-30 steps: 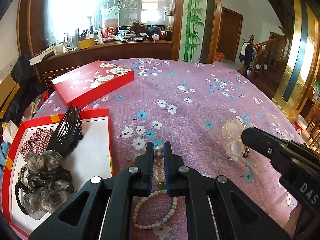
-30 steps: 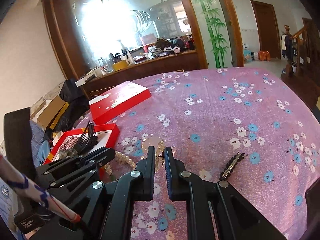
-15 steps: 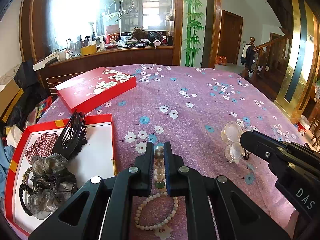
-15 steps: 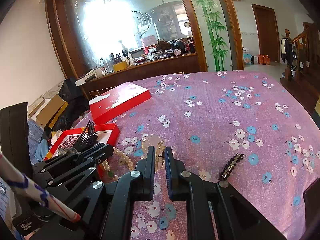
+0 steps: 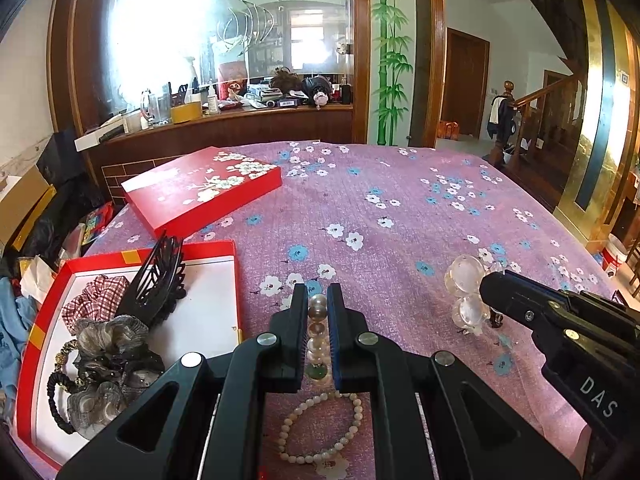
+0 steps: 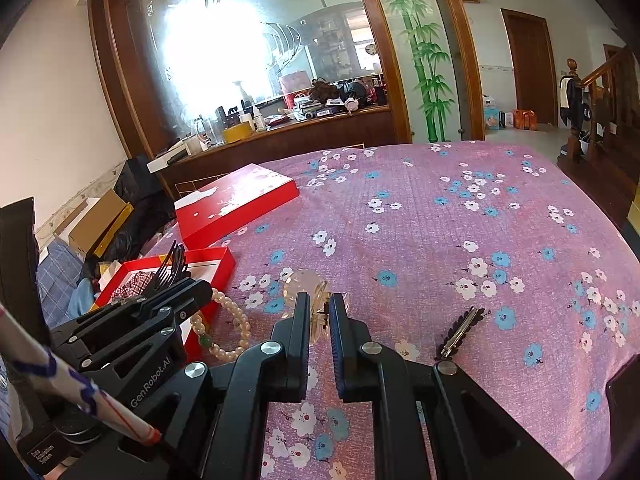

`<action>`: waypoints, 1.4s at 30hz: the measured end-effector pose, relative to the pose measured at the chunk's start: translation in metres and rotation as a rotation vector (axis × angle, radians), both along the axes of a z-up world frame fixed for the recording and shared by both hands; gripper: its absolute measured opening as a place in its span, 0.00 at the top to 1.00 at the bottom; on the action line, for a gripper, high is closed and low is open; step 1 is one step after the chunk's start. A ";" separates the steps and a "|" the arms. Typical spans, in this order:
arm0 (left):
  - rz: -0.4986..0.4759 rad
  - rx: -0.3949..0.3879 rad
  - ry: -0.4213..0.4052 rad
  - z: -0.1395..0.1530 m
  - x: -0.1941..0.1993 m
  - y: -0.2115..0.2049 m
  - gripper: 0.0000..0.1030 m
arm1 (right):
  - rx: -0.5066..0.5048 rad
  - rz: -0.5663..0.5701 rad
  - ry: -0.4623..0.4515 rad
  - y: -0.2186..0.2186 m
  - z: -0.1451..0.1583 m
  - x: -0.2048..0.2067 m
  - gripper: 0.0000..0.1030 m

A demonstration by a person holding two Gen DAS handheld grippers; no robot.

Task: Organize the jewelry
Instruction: 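Grasp the clear flower clip with the right tool while the left tool lifts the pearl bracelet, then open both tools over the red box to drop the pearl bracelet and clear clip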

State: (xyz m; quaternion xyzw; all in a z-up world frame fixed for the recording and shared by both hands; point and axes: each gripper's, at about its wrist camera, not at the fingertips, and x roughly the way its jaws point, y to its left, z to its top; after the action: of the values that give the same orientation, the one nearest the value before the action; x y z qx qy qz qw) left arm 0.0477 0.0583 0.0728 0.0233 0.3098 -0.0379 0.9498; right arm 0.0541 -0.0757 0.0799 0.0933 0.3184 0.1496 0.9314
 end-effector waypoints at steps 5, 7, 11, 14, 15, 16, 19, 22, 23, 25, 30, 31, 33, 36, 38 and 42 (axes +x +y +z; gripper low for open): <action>0.000 0.005 -0.009 0.002 -0.001 -0.001 0.91 | 0.000 -0.002 -0.002 0.000 0.000 0.000 0.90; 0.003 0.007 -0.017 0.003 -0.001 -0.001 0.91 | 0.000 -0.001 -0.004 0.000 0.000 0.000 0.90; 0.009 0.008 -0.031 0.006 -0.003 0.000 0.91 | 0.002 0.003 -0.019 0.001 0.002 -0.002 0.90; 0.019 0.001 -0.043 0.011 -0.005 0.003 0.91 | 0.001 0.015 -0.038 0.003 0.005 -0.005 0.90; 0.023 -0.007 -0.047 0.014 -0.007 0.006 0.91 | 0.004 0.022 -0.048 0.005 0.007 -0.007 0.90; 0.026 -0.017 -0.053 0.018 -0.008 0.009 0.91 | 0.005 0.026 -0.061 0.006 0.010 -0.008 0.90; 0.051 -0.047 -0.075 0.031 -0.017 0.021 0.91 | 0.007 0.037 -0.105 0.012 0.020 -0.017 0.90; 0.069 -0.073 -0.092 0.047 -0.031 0.039 0.91 | 0.018 0.065 -0.122 0.021 0.030 -0.024 0.90; 0.072 -0.078 -0.094 0.050 -0.035 0.044 0.91 | 0.018 0.077 -0.125 0.025 0.032 -0.027 0.90; 0.075 -0.074 -0.086 0.055 -0.044 0.059 0.91 | 0.028 0.113 -0.127 0.038 0.037 -0.034 0.90; 0.117 -0.078 -0.047 0.051 -0.063 0.104 0.91 | 0.068 0.244 -0.079 0.075 0.038 -0.047 0.90; 0.135 -0.079 -0.039 0.048 -0.067 0.114 0.91 | 0.075 0.276 -0.061 0.085 0.036 -0.050 0.89; 0.160 -0.081 -0.013 0.039 -0.074 0.134 0.91 | 0.079 0.323 -0.035 0.103 0.030 -0.052 0.89; 0.204 -0.104 0.032 0.019 -0.083 0.163 0.91 | 0.051 0.377 -0.003 0.130 0.018 -0.055 0.89; 0.217 -0.132 0.063 0.007 -0.083 0.176 0.91 | 0.034 0.408 0.028 0.147 0.006 -0.054 0.89; 0.240 -0.148 0.092 -0.011 -0.084 0.191 0.91 | 0.004 0.428 0.080 0.168 -0.013 -0.047 0.89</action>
State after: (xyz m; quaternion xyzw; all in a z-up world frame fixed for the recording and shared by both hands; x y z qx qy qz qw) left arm -0.0364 0.2495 0.0620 -0.0859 0.3498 0.0520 0.9314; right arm 0.0071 0.0920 0.0672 0.0311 0.3674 0.3407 0.8649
